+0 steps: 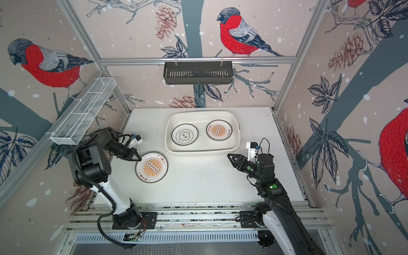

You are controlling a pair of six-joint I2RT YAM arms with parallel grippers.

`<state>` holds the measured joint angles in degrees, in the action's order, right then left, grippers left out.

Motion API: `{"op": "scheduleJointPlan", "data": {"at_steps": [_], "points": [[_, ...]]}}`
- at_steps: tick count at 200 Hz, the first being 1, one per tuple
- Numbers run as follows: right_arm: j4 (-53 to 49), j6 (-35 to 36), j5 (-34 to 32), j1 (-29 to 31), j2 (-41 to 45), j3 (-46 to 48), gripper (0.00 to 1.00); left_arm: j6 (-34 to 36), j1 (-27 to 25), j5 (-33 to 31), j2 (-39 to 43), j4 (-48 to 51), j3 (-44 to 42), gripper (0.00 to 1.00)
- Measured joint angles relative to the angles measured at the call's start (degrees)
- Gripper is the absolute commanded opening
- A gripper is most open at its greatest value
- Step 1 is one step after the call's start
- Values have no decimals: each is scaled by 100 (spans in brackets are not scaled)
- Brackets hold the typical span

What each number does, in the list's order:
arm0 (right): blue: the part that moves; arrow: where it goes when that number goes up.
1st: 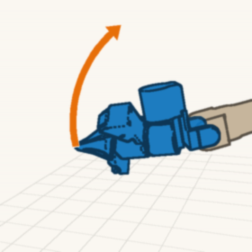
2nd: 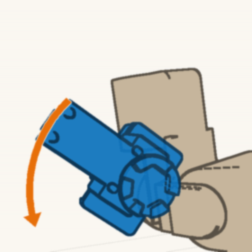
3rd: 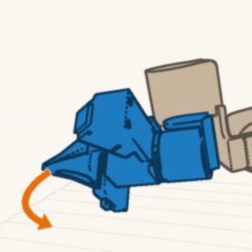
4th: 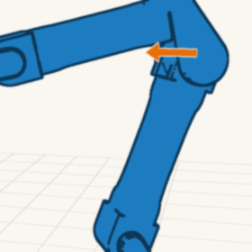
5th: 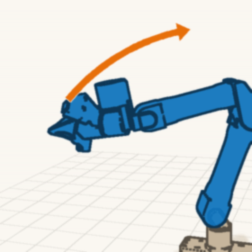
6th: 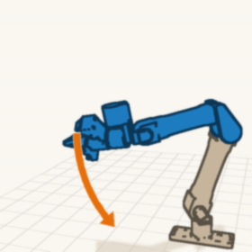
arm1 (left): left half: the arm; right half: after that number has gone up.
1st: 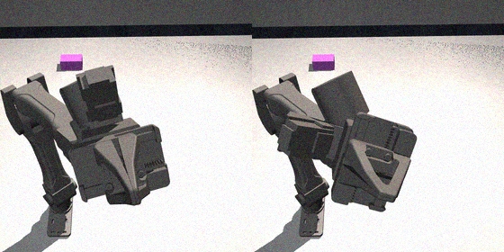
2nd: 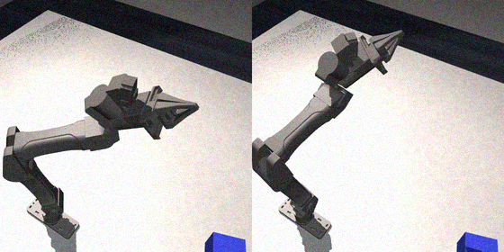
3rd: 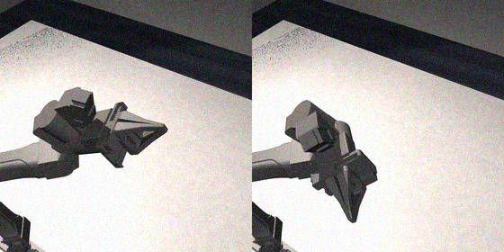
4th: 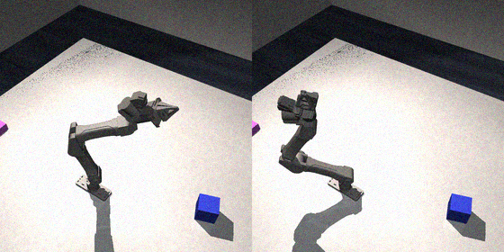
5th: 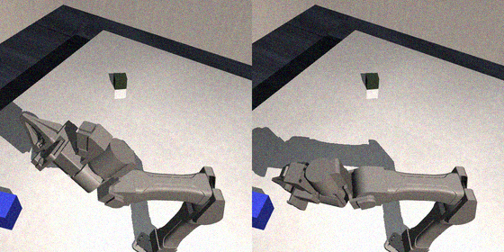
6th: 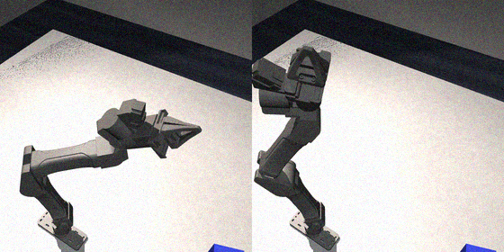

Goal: Place the plates into the plastic bin on the countertop
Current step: 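Lift the upright sunburst plate with the left gripper toward the bin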

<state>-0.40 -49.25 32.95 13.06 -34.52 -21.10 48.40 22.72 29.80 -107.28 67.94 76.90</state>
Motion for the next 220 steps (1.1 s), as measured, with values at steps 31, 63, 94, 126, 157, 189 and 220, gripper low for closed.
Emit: {"op": "scheduleJointPlan", "data": {"at_steps": [31,63,94,126,157,189,220], "points": [[-2,0,0,0,-2,-11,51,0,-118,-24,122,46,136,0],[2,0,0,0,-39,-24,51,2,-109,-55,127,186,542,0],[4,0,0,0,-72,-24,51,2,-162,-98,127,354,883,0],[7,0,0,0,-85,-31,51,-2,-225,-138,140,501,1115,0],[15,2,0,-2,-118,-42,51,-22,-289,-177,164,586,1222,0],[39,2,0,-4,-125,-42,51,-44,-313,-308,197,695,1484,0],[46,0,0,-4,-160,-42,51,-50,-323,-352,197,855,1843,0]]}}
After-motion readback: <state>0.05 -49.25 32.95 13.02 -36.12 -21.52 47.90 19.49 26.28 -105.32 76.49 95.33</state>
